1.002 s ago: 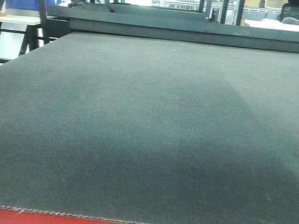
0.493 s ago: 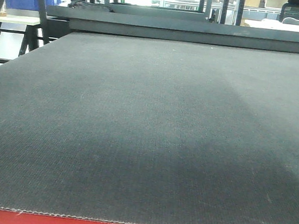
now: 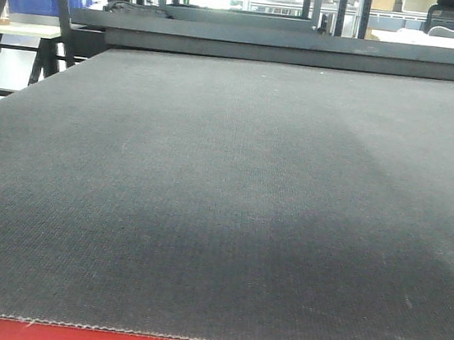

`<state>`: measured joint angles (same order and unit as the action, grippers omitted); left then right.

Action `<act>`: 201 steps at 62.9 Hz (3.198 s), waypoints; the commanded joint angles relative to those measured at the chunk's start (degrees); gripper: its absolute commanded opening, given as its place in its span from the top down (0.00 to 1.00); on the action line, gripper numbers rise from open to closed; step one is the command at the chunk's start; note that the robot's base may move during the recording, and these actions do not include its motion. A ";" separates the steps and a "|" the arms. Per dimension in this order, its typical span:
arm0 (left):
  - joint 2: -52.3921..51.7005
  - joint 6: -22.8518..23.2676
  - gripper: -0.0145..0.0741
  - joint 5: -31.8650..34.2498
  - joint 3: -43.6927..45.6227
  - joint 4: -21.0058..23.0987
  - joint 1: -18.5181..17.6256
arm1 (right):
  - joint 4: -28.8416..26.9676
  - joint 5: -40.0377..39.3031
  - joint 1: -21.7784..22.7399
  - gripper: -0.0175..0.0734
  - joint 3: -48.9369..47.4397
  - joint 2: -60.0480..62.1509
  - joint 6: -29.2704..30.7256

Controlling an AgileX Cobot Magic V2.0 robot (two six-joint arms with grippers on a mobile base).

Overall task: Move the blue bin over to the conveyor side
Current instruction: 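Lower the blue bin onto the black conveyor surface with both grippers, then open both grippers and release the blue bin rim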

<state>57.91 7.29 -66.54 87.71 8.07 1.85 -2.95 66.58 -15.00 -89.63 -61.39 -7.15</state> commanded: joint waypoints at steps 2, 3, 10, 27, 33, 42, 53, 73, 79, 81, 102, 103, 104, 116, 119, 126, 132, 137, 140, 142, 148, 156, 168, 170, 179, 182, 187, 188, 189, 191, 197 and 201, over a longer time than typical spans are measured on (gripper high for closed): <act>-0.97 -0.64 0.86 8.05 0.91 -2.53 0.04 | 4.25 -5.90 0.43 0.91 -0.87 1.37 1.29; -0.85 -0.64 0.86 8.17 0.91 -2.39 0.04 | 4.25 -5.87 0.43 0.91 -0.87 1.24 1.29; 0.61 -0.64 0.86 9.20 0.91 -2.38 0.04 | 4.58 -6.12 0.53 0.91 -0.87 -0.56 1.29; 6.07 -0.99 0.86 23.52 -5.46 -2.22 0.04 | 5.26 -15.69 0.53 0.91 -0.71 -8.01 1.29; 7.58 -0.99 0.86 30.45 -11.18 -1.96 0.04 | 6.06 -20.68 0.53 0.91 2.76 -10.03 1.29; 10.84 -0.99 0.86 42.85 -18.42 -1.84 0.04 | 6.77 -35.30 0.63 0.91 13.61 -10.57 1.29; 16.50 -1.10 0.86 48.26 -20.91 -1.84 -2.08 | 6.77 -45.27 1.38 0.91 20.18 -12.44 1.29; 24.49 -1.10 0.86 51.48 -20.91 -1.84 -5.54 | 5.82 -47.08 4.62 0.91 20.59 -19.51 1.20; 25.03 -1.10 0.86 51.59 -20.91 -1.84 -5.54 | 5.82 -49.29 4.62 0.91 20.59 -21.51 1.20; 25.03 -1.10 0.86 51.68 -20.91 -1.84 -5.54 | 5.82 -50.00 4.62 0.91 20.59 -21.92 1.20; 25.03 -1.10 0.86 52.19 -20.91 -2.44 -5.54 | 5.82 -50.95 4.62 0.91 20.59 -23.24 1.20; 25.14 -1.10 0.86 52.19 -20.91 -2.43 -5.54 | 5.82 -51.18 4.62 0.91 20.59 -23.32 1.20; 25.14 -1.10 0.86 52.19 -20.91 -2.43 -5.54 | 5.82 -51.22 4.62 0.91 20.59 -23.42 1.20; 25.32 -1.10 0.86 52.09 -20.91 -2.43 -5.54 | 5.82 -52.03 4.62 0.91 20.59 -24.32 1.20; 25.38 -1.10 0.86 52.09 -20.91 -2.43 -5.54 | 5.82 -52.13 4.62 0.91 20.59 -24.67 1.20; 25.52 -1.10 0.83 51.99 -20.91 -2.79 -5.54 | 5.82 -51.71 4.62 0.90 20.59 -25.15 1.20; 25.93 -1.10 0.71 51.72 -20.91 -2.79 -5.54 | 5.82 -51.54 4.62 0.88 20.59 -25.39 1.20; 26.29 -1.10 0.55 51.60 -20.91 -2.79 -5.54 | 5.82 -51.54 4.62 0.75 20.59 -25.39 1.20; 26.29 -1.10 0.47 51.81 -20.91 -2.79 -5.54 | 5.82 -51.65 4.62 0.62 20.59 -25.39 1.20; 26.29 -1.10 0.41 52.12 -20.91 -2.90 -5.54 | 5.82 -51.65 4.62 0.53 20.59 -25.39 1.20; 26.29 -1.10 0.27 52.65 -20.50 -4.96 -5.54 | 5.82 -51.77 4.62 0.28 20.49 -25.39 1.20; 26.17 -1.10 0.21 54.68 -20.18 -5.62 -5.54 | 6.16 -51.88 4.62 0.19 20.02 -25.28 1.20; 23.50 -1.10 0.33 53.63 -16.95 -5.62 -5.54 | 7.38 -47.51 4.62 0.20 15.06 -22.43 1.20; 22.70 -1.10 0.40 53.63 -16.59 -5.62 -5.54 | 7.38 -46.75 4.62 0.21 13.90 -21.70 1.20; 18.85 -1.10 0.72 54.31 -15.68 -5.72 -5.54 | 7.38 -44.72 4.62 0.42 10.40 -18.44 1.20; 17.83 -1.10 0.81 55.04 -15.68 -5.72 -5.54 | 7.38 -44.74 4.62 0.55 9.46 -17.69 1.20; 16.61 -1.10 0.85 56.25 -15.68 -5.72 -5.54 | 7.38 -45.07 4.62 0.75 8.15 -16.55 1.20; 16.43 -1.10 0.84 56.47 -15.68 -5.72 -5.54 | 7.38 -45.20 4.62 0.78 8.05 -16.24 1.20; 16.13 -1.10 0.84 56.59 -15.68 -5.72 -5.54 | 7.38 -45.39 4.62 0.82 7.89 -16.11 1.20; 15.64 -1.10 0.83 56.76 -15.68 -5.72 -5.54 | 7.38 -45.67 4.62 0.89 7.72 -15.68 1.20; 14.41 -1.10 0.82 56.86 -15.68 -5.72 -5.54 | 7.16 -46.05 4.62 0.89 7.32 -14.35 1.20; 13.64 -1.10 0.82 56.61 -15.68 -5.85 -5.54 | 6.43 -46.40 4.62 0.88 7.32 -13.06 1.20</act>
<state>72.87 6.04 -11.04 71.62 2.50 -3.69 3.55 21.57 -10.64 -81.70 -76.19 -6.58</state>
